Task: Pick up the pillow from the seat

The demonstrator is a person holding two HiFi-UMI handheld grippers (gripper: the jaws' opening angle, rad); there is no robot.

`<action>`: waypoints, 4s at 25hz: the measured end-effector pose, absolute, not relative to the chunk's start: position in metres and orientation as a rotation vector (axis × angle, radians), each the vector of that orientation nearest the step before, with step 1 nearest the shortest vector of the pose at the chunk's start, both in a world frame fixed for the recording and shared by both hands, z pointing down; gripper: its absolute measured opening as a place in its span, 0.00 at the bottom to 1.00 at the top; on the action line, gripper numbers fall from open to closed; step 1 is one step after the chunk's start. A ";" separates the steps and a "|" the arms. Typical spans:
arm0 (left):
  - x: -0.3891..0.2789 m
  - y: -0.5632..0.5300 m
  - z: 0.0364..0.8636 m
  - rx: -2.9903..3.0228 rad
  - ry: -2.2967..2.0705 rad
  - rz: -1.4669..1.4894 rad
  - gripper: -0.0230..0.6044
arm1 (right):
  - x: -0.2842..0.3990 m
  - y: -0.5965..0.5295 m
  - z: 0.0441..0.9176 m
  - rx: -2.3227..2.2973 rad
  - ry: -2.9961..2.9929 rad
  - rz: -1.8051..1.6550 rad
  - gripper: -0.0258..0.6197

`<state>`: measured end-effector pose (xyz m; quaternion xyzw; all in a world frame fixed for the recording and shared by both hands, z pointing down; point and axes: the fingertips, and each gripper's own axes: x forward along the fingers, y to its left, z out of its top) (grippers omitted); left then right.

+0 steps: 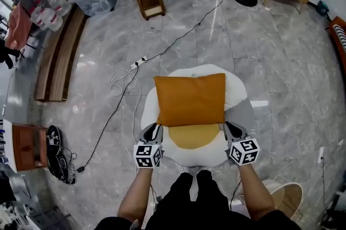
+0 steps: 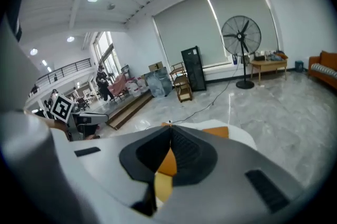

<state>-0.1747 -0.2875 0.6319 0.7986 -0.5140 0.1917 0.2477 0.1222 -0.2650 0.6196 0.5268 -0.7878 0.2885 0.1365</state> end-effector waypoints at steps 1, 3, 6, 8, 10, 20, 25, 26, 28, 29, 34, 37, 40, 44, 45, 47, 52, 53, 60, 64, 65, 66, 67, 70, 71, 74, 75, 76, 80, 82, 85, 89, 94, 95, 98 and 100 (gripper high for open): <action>-0.175 -0.291 0.645 2.149 -1.385 0.522 0.24 | 0.124 -0.269 0.633 1.508 -2.275 0.896 0.06; -0.173 -0.295 0.675 2.089 -1.341 0.522 0.38 | 0.125 -0.275 0.660 1.457 -2.268 0.996 0.26; -0.171 -0.302 0.719 2.025 -1.305 0.530 0.68 | 0.131 -0.283 0.702 1.419 -2.234 1.066 0.58; -0.172 -0.308 0.747 1.989 -1.293 0.537 0.76 | 0.138 -0.290 0.733 1.420 -2.197 1.106 0.77; -0.174 -0.315 0.776 1.966 -1.281 0.553 0.80 | 0.145 -0.296 0.765 1.414 -2.156 1.132 0.92; -0.169 -0.355 0.909 1.917 -1.224 0.641 0.85 | 0.183 -0.327 0.932 1.394 -1.977 1.282 0.95; -0.171 -0.394 0.955 1.908 -1.246 0.662 0.85 | 0.209 -0.363 1.001 1.468 -1.935 1.369 0.95; -0.171 -0.401 0.962 1.909 -1.245 0.665 0.85 | 0.212 -0.370 1.013 1.474 -1.932 1.380 0.95; -0.174 -0.412 0.977 1.898 -1.253 0.677 0.85 | 0.214 -0.379 1.036 1.463 -1.924 1.419 0.95; -0.176 -0.416 0.984 1.890 -1.264 0.690 0.85 | 0.212 -0.383 1.046 1.449 -1.924 1.451 0.95; -0.183 -0.425 1.020 1.864 -1.261 0.737 0.85 | 0.208 -0.407 1.082 1.405 -1.919 1.552 0.95; -0.181 -0.428 1.036 1.875 -1.249 0.733 0.85 | 0.206 -0.416 1.099 1.372 -1.898 1.563 0.95; -0.179 -0.430 1.046 1.884 -1.242 0.732 0.84 | 0.202 -0.418 1.108 1.323 -1.912 1.580 0.95; -0.172 -0.434 1.046 1.914 -1.214 0.738 0.74 | 0.193 -0.422 1.108 1.281 -1.957 1.603 0.82; -0.170 -0.433 1.044 1.925 -1.212 0.741 0.69 | 0.191 -0.421 1.107 1.272 -1.959 1.600 0.77; -0.165 -0.431 1.039 1.947 -1.210 0.739 0.60 | 0.188 -0.417 1.103 1.251 -1.959 1.578 0.66; -0.155 -0.425 1.019 1.993 -1.233 0.736 0.41 | 0.182 -0.411 1.080 1.249 -1.982 1.425 0.41; -0.154 -0.423 1.014 1.991 -1.240 0.732 0.39 | 0.183 -0.410 1.073 1.259 -1.988 1.388 0.39; -0.152 -0.411 0.944 2.026 -1.283 0.666 0.34 | 0.184 -0.405 0.984 1.315 -2.083 1.250 0.34; -0.146 -0.401 0.879 2.063 -1.309 0.610 0.34 | 0.191 -0.394 0.913 1.367 -2.124 1.187 0.34; -0.145 -0.400 0.861 2.075 -1.316 0.592 0.34 | 0.193 -0.392 0.893 1.384 -2.133 1.168 0.34; -0.143 -0.401 0.841 2.092 -1.325 0.571 0.34 | 0.195 -0.393 0.873 1.404 -2.147 1.145 0.35; -0.141 -0.403 0.821 2.113 -1.336 0.547 0.33 | 0.197 -0.395 0.851 1.425 -2.165 1.118 0.35; -0.134 -0.406 0.756 2.167 -1.363 0.470 0.33 | 0.205 -0.398 0.782 1.484 -2.213 1.020 0.35; -0.132 -0.404 0.735 2.181 -1.367 0.444 0.33 | 0.207 -0.396 0.759 1.504 -2.223 0.985 0.35; -0.129 -0.389 0.678 2.218 -1.372 0.379 0.33 | 0.211 -0.380 0.696 1.572 -2.244 0.917 0.35; -0.130 -0.383 0.659 2.226 -1.376 0.360 0.32 | 0.209 -0.373 0.677 1.596 -2.251 0.916 0.35; -0.132 -0.377 0.641 2.231 -1.383 0.339 0.32 | 0.206 -0.366 0.658 1.613 -2.259 0.922 0.35; -0.133 -0.363 0.570 2.259 -1.406 0.263 0.31 | 0.200 -0.341 0.588 1.642 -2.298 0.901 0.35; -0.132 -0.352 0.541 2.283 -1.398 0.234 0.31 | 0.199 -0.327 0.558 1.664 -2.313 0.864 0.35; -0.133 -0.335 0.498 2.322 -1.391 0.183 0.30 | 0.198 -0.310 0.514 1.703 -2.342 0.799 0.35; -0.133 -0.318 0.445 2.364 -1.413 0.095 0.31 | 0.199 -0.293 0.459 1.755 -2.388 0.710 0.35; -0.128 -0.296 0.399 2.409 -1.450 0.005 0.31 | 0.204 -0.276 0.417 1.808 -2.429 0.610 0.35; -0.127 -0.293 0.393 2.421 -1.446 -0.003 0.32 | 0.205 -0.273 0.411 1.813 -2.436 0.599 0.35; -0.126 -0.292 0.376 2.455 -1.440 -0.024 0.32 | 0.207 -0.269 0.391 1.829 -2.459 0.562 0.35; -0.128 -0.293 0.366 2.472 -1.446 -0.036 0.32 | 0.204 -0.267 0.382 1.847 -2.467 0.536 0.35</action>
